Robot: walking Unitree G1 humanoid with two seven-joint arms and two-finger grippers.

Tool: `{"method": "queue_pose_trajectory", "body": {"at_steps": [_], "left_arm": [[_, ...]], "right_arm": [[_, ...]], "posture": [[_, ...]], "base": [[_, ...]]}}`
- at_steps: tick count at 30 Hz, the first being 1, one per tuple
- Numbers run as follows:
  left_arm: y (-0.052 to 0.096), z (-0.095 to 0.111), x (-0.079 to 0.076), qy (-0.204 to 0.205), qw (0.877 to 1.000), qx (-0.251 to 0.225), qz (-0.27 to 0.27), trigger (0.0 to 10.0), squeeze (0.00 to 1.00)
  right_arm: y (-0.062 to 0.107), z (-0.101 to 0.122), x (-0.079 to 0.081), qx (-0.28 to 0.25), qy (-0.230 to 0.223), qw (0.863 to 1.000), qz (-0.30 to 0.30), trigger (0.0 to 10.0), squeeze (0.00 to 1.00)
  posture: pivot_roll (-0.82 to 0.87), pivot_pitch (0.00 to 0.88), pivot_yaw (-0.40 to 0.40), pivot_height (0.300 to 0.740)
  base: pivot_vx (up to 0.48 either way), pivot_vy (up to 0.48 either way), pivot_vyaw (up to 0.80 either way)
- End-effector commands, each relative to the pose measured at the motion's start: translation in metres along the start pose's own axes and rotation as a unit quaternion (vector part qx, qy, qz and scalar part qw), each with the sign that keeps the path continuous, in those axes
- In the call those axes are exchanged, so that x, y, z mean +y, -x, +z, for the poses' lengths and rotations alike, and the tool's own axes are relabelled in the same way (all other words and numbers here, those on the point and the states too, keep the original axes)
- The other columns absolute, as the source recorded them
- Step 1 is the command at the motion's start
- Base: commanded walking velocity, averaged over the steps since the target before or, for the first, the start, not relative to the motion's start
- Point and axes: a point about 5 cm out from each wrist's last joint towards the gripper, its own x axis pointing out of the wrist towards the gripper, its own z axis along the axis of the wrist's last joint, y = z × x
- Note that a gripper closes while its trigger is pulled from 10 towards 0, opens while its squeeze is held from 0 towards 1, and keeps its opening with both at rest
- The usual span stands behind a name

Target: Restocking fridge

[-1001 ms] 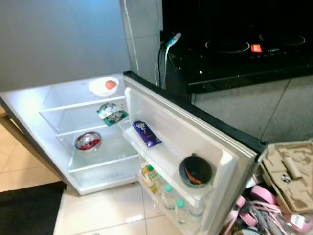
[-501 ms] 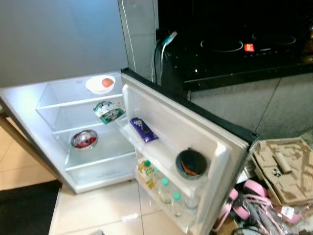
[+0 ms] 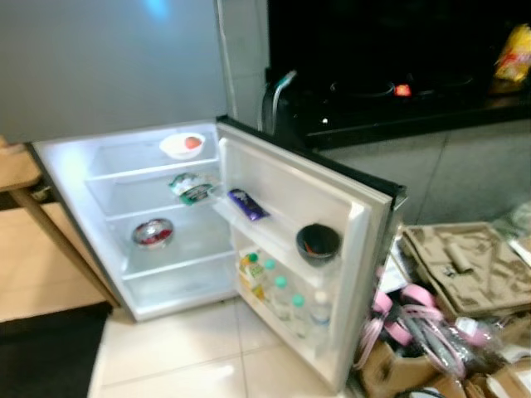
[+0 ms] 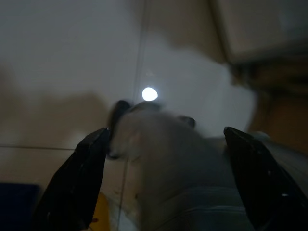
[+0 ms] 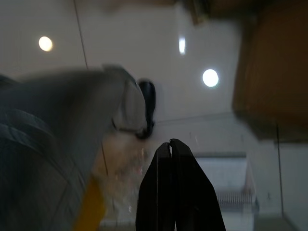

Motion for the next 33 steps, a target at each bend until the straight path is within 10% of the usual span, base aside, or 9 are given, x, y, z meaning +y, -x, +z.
{"method": "queue_pose_trajectory", "body": {"at_steps": [1, 17, 25, 33], "left_arm": [[0.001, -0.002, 0.002, -0.008, 1.0, 0.004, 0.0, 10.0, 0.0], [0.002, 0.0, 0.006, -0.001, 1.0, 0.0, 0.012, 10.0, 0.0], [0.003, 0.0, 0.008, -0.001, 1.0, 0.001, 0.015, 10.0, 0.0], [0.004, 0.0, 0.01, 0.001, 1.0, -0.002, 0.015, 10.0, 0.0]], "right_arm": [[-0.002, 0.009, 0.002, -0.014, 0.002, 1.0, 0.003, 10.0, 0.0], [-0.002, 0.025, -0.001, -0.047, -0.008, 0.999, -0.006, 10.0, 0.0], [0.006, 0.102, -0.018, -0.183, -0.025, 0.983, -0.021, 10.0, 0.0], [0.044, 0.211, -0.036, -0.367, -0.079, 0.926, -0.041, 10.0, 0.0]], "posture": [[-0.1, 0.0, 0.017, 0.74], [-0.1, 0.0, 0.022, 0.74], [-0.1, 0.0, 0.024, 0.74], [-0.08, 0.0, 0.023, 0.74]], "base": [[0.0, 0.0, 0.0], [0.0, -0.21, 0.0], [0.0, 0.0, 0.0], [0.0, 0.0, 0.0]]}}
